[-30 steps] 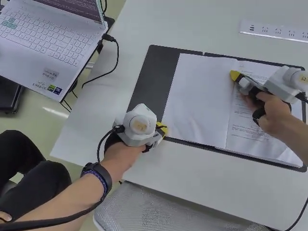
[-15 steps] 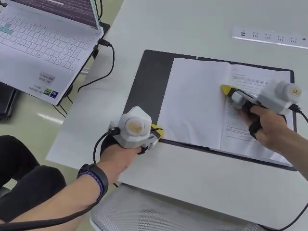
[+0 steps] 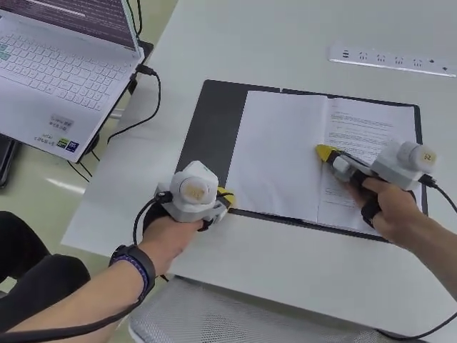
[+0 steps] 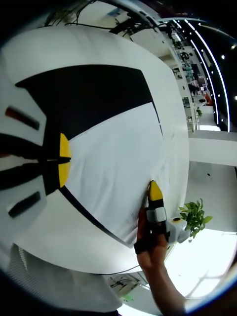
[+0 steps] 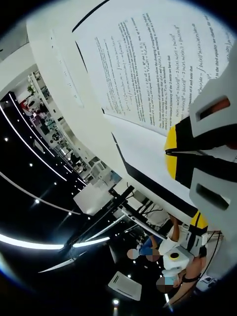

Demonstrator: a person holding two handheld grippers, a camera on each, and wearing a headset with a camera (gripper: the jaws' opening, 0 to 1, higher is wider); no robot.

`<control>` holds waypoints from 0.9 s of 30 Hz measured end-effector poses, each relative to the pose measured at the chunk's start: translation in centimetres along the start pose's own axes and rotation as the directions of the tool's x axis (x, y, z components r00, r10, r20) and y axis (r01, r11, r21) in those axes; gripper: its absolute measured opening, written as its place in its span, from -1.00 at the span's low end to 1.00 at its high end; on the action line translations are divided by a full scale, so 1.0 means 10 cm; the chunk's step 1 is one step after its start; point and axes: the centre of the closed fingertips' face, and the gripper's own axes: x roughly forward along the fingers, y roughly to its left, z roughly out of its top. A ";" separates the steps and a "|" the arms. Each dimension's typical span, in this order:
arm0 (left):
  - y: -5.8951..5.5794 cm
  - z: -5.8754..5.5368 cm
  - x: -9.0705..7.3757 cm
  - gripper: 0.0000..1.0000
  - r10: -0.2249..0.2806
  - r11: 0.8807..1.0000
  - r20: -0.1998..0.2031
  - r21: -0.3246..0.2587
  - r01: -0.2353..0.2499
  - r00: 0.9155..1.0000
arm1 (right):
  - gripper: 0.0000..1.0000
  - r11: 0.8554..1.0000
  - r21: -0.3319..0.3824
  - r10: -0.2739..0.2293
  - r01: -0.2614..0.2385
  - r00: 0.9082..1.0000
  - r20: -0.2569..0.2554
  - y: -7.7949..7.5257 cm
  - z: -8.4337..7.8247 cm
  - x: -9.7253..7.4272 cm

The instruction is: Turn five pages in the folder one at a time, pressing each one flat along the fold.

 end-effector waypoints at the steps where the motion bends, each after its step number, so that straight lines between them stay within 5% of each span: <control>1: 0.00 0.00 0.00 -1.00 0.000 1.000 0.000 0.000 0.000 1.000 | -1.00 1.000 -0.006 0.002 -0.002 1.000 -0.006 0.02 -0.03 -0.02; 27: 0.01 -0.01 0.00 -1.00 -0.003 1.000 -0.001 0.000 0.003 1.000 | -1.00 0.997 -0.049 0.058 -0.063 0.993 -0.102 0.31 -0.51 -0.41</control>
